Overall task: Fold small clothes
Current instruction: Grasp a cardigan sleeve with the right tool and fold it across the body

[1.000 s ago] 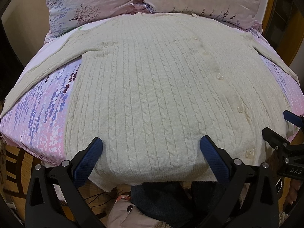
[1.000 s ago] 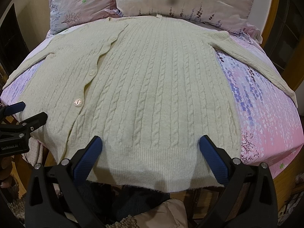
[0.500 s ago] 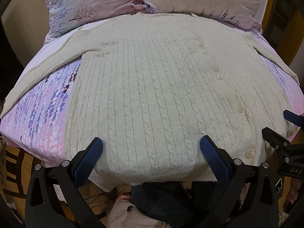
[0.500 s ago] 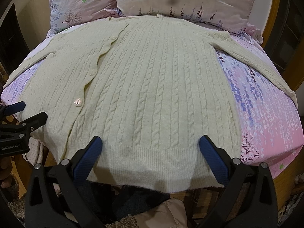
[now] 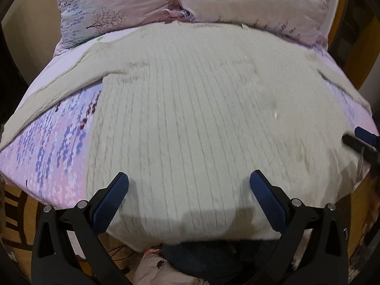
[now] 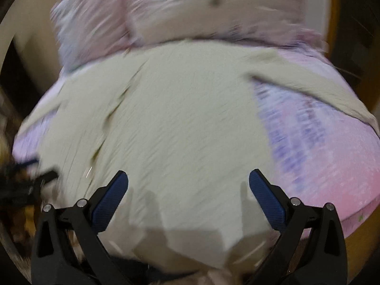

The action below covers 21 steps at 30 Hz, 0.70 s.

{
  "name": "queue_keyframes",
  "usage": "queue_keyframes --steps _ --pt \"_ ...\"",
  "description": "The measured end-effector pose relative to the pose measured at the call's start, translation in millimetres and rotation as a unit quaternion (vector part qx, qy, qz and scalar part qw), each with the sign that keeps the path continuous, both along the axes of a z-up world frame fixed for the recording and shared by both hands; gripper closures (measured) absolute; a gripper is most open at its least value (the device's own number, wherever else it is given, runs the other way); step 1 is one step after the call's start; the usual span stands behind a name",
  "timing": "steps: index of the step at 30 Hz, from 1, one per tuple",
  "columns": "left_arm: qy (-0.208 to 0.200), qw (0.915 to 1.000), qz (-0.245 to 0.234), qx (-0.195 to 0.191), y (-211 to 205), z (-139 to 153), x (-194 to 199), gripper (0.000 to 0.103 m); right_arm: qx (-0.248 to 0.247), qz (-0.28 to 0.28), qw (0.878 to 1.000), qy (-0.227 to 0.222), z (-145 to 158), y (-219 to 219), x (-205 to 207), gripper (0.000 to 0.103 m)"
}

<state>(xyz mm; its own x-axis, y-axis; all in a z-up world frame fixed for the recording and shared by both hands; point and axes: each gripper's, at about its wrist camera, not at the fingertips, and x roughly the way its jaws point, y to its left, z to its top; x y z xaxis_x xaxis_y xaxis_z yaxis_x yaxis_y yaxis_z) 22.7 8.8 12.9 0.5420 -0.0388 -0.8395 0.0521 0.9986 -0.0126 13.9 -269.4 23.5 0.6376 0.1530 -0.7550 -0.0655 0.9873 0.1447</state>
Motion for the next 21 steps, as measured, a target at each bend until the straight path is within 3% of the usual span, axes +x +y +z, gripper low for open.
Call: queue_keyframes --steps 4,9,13,17,21 --pt "-0.014 0.9997 0.016 0.015 2 3 16 0.001 0.072 -0.110 0.991 -0.022 14 -68 24 0.004" --pt "-0.019 0.9985 0.026 0.043 2 6 42 0.001 0.188 -0.208 0.960 -0.006 8 -142 51 0.027" --pt "-0.030 0.9980 0.027 0.049 3 11 60 0.001 0.265 -0.242 0.933 0.022 -10 -173 68 0.034" --pt "-0.045 0.9983 0.026 0.025 9 20 76 0.001 0.341 -0.260 0.902 0.042 -32 -188 82 0.040" --pt "-0.054 0.9981 0.029 -0.002 13 27 94 0.001 0.354 -0.251 0.900 0.038 -34 -180 96 0.041"
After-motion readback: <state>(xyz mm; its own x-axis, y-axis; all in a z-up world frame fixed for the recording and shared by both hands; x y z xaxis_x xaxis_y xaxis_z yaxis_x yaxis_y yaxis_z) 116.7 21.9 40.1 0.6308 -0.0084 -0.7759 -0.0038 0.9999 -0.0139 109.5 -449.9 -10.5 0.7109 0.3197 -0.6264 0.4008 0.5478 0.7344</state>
